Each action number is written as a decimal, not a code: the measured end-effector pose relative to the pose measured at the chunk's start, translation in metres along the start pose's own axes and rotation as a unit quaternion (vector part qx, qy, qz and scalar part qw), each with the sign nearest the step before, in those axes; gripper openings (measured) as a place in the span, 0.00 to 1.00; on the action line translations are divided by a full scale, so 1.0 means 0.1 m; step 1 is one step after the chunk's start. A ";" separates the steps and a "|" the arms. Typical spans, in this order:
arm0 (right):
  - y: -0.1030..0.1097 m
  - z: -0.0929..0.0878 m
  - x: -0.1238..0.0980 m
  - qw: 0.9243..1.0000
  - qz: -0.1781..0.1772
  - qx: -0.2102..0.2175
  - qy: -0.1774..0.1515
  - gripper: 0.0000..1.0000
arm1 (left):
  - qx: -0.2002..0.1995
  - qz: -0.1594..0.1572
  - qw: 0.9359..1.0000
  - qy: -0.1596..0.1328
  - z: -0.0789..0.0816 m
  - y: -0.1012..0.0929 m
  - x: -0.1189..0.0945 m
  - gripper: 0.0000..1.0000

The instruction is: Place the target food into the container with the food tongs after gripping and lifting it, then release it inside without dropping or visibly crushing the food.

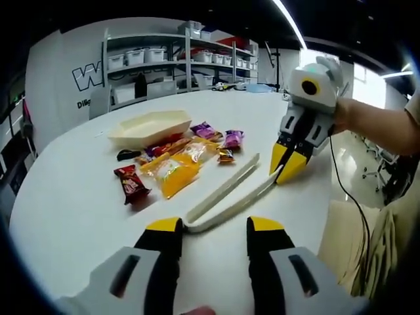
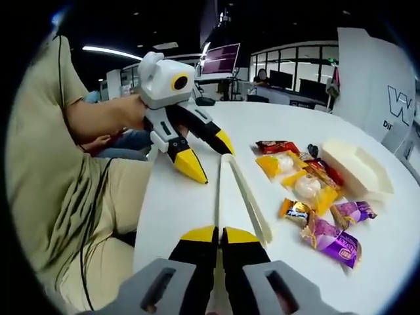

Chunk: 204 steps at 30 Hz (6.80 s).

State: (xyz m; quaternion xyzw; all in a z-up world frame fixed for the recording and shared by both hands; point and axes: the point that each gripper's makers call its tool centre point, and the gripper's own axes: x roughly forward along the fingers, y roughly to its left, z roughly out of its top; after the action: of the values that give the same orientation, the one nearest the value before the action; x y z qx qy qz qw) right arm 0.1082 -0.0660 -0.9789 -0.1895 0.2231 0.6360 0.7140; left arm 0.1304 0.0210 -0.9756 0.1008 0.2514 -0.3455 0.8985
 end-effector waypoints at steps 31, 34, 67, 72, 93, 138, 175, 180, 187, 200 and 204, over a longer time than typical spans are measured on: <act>0.05 0.27 -0.09 0.986 0.048 0.073 -0.143 0.00 | -0.106 -0.040 0.990 -0.082 0.22 -0.04 -0.05 0.47; 0.08 0.30 -0.11 0.984 0.059 0.075 -0.154 0.00 | -0.112 -0.051 0.988 -0.095 0.29 -0.07 -0.06 0.53; 0.30 0.64 -0.34 0.961 0.129 0.089 -0.229 0.00 | -0.132 -0.165 0.956 -0.202 0.86 -0.52 -0.20 0.46; 0.35 0.68 -0.36 0.957 0.141 0.088 -0.236 0.00 | -0.126 -0.176 0.955 -0.205 0.88 -0.57 -0.20 0.45; 0.51 0.76 -0.39 0.953 0.177 0.070 -0.235 0.00 | -0.122 -0.203 0.945 -0.225 0.97 -0.68 -0.24 0.45; 0.62 0.89 -0.46 0.950 0.203 0.053 -0.231 0.00 | -0.113 -0.247 0.926 -0.264 1.16 -0.86 -0.41 0.38; 0.60 0.95 -0.54 0.953 0.202 0.022 -0.224 0.00 | -0.101 -0.251 0.927 -0.259 1.09 -0.89 -0.40 0.34; 0.63 0.93 -0.53 0.953 0.205 0.025 -0.222 0.00 | -0.101 -0.252 0.928 -0.257 1.07 -0.90 -0.40 0.33; 0.63 0.94 -0.53 0.952 0.205 0.015 -0.228 0.00 | -0.104 -0.252 0.927 -0.259 1.08 -0.90 -0.41 0.32; 0.65 0.97 -0.55 0.950 0.204 0.002 -0.235 0.00 | -0.103 -0.254 0.924 -0.269 1.11 -0.90 -0.43 0.29; 0.61 0.99 -0.54 0.951 0.197 0.006 -0.237 0.00 | -0.105 -0.248 0.924 -0.272 1.13 -0.88 -0.43 0.28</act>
State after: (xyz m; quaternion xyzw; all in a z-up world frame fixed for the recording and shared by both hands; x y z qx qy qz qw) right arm 0.0502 -0.0485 -0.8655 0.0188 0.0839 0.7893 0.6079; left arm 0.0873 -0.0597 -0.8577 -0.1575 0.0487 -0.5432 0.8232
